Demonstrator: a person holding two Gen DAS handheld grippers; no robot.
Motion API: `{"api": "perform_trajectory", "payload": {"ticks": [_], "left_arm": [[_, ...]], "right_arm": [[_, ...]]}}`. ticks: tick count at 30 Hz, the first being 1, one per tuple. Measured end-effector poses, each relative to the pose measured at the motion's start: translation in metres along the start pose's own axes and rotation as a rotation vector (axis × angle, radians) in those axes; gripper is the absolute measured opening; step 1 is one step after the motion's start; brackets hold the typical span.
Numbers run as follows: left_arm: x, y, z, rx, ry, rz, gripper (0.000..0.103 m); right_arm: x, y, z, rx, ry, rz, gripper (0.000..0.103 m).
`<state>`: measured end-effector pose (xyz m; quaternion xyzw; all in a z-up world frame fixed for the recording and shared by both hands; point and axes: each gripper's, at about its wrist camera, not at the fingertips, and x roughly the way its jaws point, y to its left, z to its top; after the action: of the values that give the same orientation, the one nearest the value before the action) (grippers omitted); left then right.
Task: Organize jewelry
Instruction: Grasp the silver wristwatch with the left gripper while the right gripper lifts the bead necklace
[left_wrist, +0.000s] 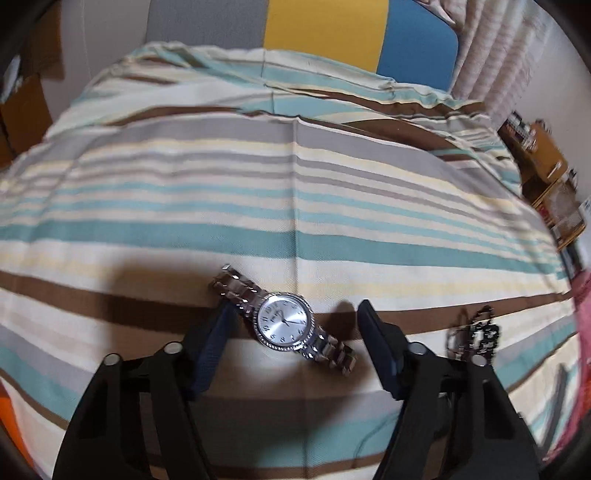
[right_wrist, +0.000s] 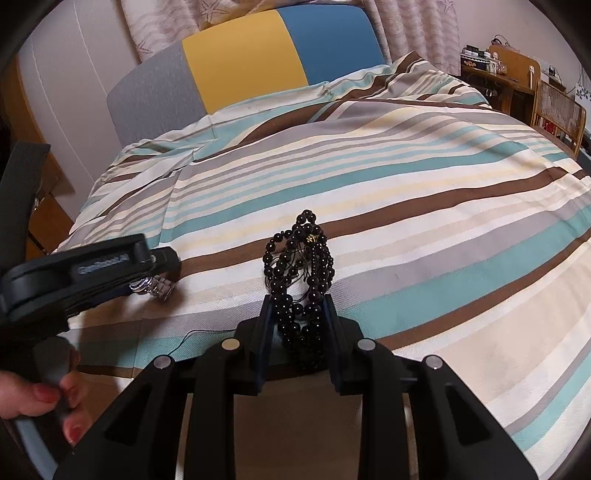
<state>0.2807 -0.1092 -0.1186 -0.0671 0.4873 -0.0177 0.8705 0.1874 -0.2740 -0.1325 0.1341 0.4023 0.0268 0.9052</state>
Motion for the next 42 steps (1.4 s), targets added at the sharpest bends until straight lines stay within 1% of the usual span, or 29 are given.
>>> {"api": "perform_trajectory", "payload": {"ticks": [1, 2, 4, 6, 9, 12, 13, 15, 16, 18, 20, 21, 24, 26, 28, 30, 32, 34, 35, 37, 39, 41, 42], "left_arm": [[0.0, 0.0, -0.002, 0.016, -0.013, 0.015, 0.051], [-0.001, 0.002, -0.004, 0.037, -0.028, 0.026, 0.048], [-0.003, 0.009, -0.007, 0.055, -0.041, 0.002, 0.043], [-0.007, 0.014, -0.011, 0.09, -0.05, 0.01, 0.04], [-0.012, 0.018, -0.017, 0.105, -0.054, 0.009, 0.04], [-0.013, 0.018, -0.017, 0.076, -0.051, 0.009, 0.041], [-0.012, 0.017, -0.016, 0.068, -0.048, 0.005, 0.046], [-0.01, 0.013, -0.012, 0.047, -0.033, -0.018, 0.064], [-0.009, 0.009, -0.012, 0.045, -0.029, -0.016, 0.068], [-0.005, 0.003, -0.009, 0.045, -0.019, 0.008, 0.068], [-0.004, 0.001, -0.011, 0.066, -0.033, 0.036, 0.06], [-0.004, 0.001, -0.013, 0.088, -0.041, 0.052, 0.054], [-0.01, 0.009, -0.02, 0.148, -0.063, 0.044, 0.045], [-0.017, 0.02, -0.025, 0.16, -0.07, 0.02, 0.045], [-0.023, 0.031, -0.03, 0.152, -0.071, 0.006, 0.045], [-0.029, 0.043, -0.033, 0.117, -0.08, -0.023, 0.045], [-0.03, 0.046, -0.033, 0.087, -0.085, -0.05, 0.046], [-0.027, 0.043, -0.031, 0.088, -0.081, -0.053, 0.054], [-0.025, 0.038, -0.029, 0.098, -0.083, -0.056, 0.056], [-0.02, 0.03, -0.025, 0.125, -0.077, -0.038, 0.056], [-0.013, 0.02, -0.022, 0.161, -0.076, -0.002, 0.056], [-0.01, 0.017, -0.021, 0.177, -0.081, 0.022, 0.056], [-0.01, 0.017, -0.021, 0.175, -0.085, 0.024, 0.054]], "right_arm": [[0.0, 0.0, 0.0, 0.001, 0.0, 0.002, 0.024], [0.0, -0.001, 0.0, 0.003, -0.001, 0.004, 0.024], [0.0, -0.002, 0.0, 0.006, -0.002, 0.008, 0.024], [0.0, -0.001, 0.0, 0.006, -0.003, 0.008, 0.024], [0.0, 0.0, 0.0, 0.005, -0.004, 0.007, 0.025], [0.0, 0.0, 0.0, 0.004, -0.003, 0.007, 0.025], [0.0, 0.0, 0.0, 0.004, -0.003, 0.007, 0.025], [0.0, -0.001, 0.0, 0.004, -0.003, 0.008, 0.025], [0.0, -0.001, 0.0, 0.004, -0.003, 0.007, 0.025], [0.0, -0.001, -0.001, 0.004, -0.004, 0.009, 0.025], [0.0, -0.002, -0.001, 0.01, -0.004, 0.015, 0.025], [0.0, -0.003, -0.001, 0.013, -0.003, 0.019, 0.025], [0.0, -0.002, 0.0, 0.015, -0.004, 0.023, 0.025], [0.0, -0.003, -0.001, 0.018, -0.005, 0.027, 0.025], [0.0, -0.004, -0.001, 0.021, -0.005, 0.03, 0.025], [0.0, -0.004, -0.001, 0.021, -0.006, 0.031, 0.025], [-0.001, -0.004, -0.001, 0.022, -0.006, 0.032, 0.025], [-0.001, -0.004, -0.001, 0.023, -0.006, 0.033, 0.025], [-0.001, -0.004, -0.001, 0.025, -0.006, 0.035, 0.025], [-0.001, -0.005, -0.001, 0.027, -0.006, 0.037, 0.025], [-0.001, -0.005, -0.001, 0.026, -0.006, 0.037, 0.025], [-0.001, -0.005, -0.001, 0.027, -0.006, 0.038, 0.025], [0.0, -0.005, -0.001, 0.026, -0.006, 0.037, 0.025]]}}
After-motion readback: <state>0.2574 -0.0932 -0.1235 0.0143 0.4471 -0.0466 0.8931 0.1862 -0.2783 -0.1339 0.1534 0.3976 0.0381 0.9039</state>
